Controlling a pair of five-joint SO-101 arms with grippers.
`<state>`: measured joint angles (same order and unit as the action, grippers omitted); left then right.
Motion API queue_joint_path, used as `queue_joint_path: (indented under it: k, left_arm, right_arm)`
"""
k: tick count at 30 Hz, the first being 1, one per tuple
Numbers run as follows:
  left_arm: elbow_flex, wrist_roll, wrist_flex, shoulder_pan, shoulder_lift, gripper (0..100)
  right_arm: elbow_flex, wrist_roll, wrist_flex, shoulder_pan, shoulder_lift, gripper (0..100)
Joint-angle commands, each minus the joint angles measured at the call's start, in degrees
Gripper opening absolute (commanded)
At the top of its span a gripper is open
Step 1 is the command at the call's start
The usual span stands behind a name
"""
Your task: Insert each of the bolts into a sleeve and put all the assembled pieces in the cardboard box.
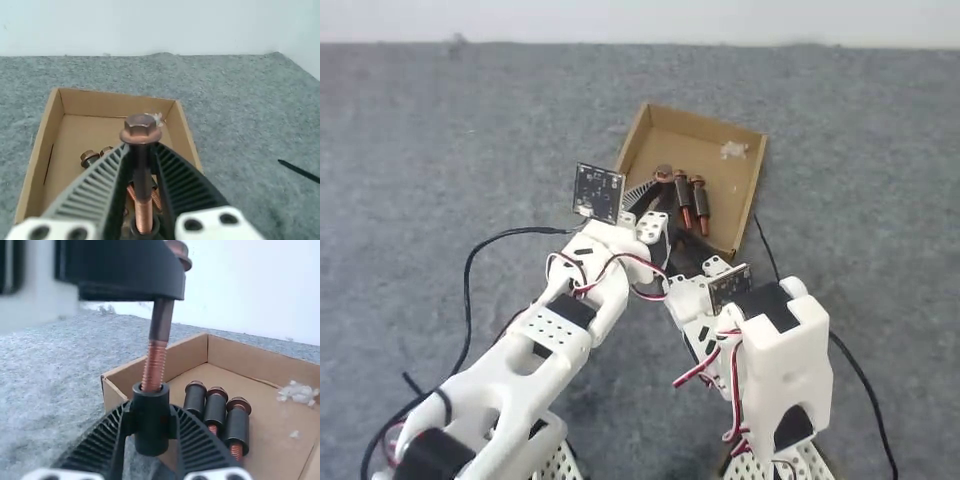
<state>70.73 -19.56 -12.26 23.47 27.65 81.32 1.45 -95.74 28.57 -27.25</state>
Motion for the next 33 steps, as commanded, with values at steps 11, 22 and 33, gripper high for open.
queue_joint_path:
  k: [11, 22, 33]
  left_arm:
    - [6.6, 2.1, 0.8, -0.1, 7.3, 1]
    - [7.8, 6.0, 8.8, 1.3, 6.9, 1]
    - [7.9, 7.0, 12.3, 3.2, 6.9, 7]
  right_arm:
    - [0.9, 0.2, 1.4, -2.0, 4.6, 0.6]
    - [1.1, 0.3, 3.2, -2.1, 6.2, 0.6]
    - [1.1, 0.2, 3.2, -2.1, 6.1, 0.6]
